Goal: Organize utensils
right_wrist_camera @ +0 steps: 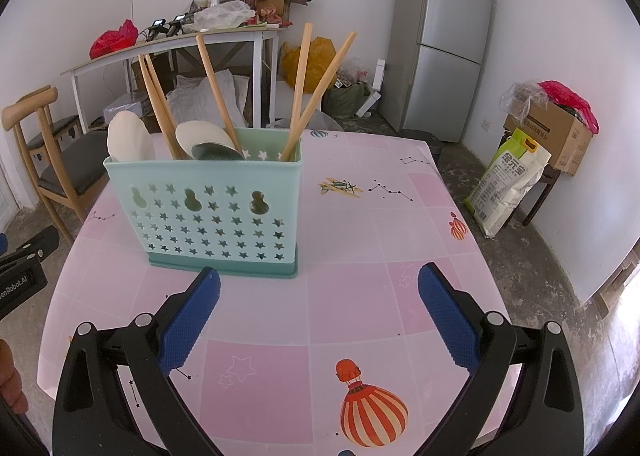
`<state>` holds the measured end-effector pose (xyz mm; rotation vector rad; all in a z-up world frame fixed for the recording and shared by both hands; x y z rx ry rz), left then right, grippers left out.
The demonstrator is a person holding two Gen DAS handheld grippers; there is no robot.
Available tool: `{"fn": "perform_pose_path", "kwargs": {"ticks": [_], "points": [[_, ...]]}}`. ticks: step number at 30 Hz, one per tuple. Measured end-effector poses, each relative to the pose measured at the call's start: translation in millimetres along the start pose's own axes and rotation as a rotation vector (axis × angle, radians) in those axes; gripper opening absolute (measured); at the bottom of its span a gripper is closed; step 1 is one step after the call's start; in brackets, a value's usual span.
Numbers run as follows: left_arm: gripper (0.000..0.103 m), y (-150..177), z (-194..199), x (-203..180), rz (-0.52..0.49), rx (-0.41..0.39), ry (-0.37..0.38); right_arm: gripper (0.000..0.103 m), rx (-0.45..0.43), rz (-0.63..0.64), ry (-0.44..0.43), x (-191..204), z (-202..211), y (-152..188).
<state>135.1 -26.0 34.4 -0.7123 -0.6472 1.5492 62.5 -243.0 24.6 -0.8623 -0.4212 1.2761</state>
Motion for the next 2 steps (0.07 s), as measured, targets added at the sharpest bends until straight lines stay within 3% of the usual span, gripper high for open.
{"fn": "perform_pose_path", "kwargs": {"ticks": [2], "points": [[0.095,0.6,-0.2,-1.4,0.004,0.001,-0.001,0.096,0.0,0.0,0.0,0.2,0.0,-0.3]]}}
Point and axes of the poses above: each gripper's, at about its wrist camera, not at the fingertips, and z roughly against the way its jaws point, x to its left, y to its underside, the point moved 3 cm from there along -z, roughly the way its jaws point, and after that the axes turned 8 degrees about z, right-handed, at the moved point
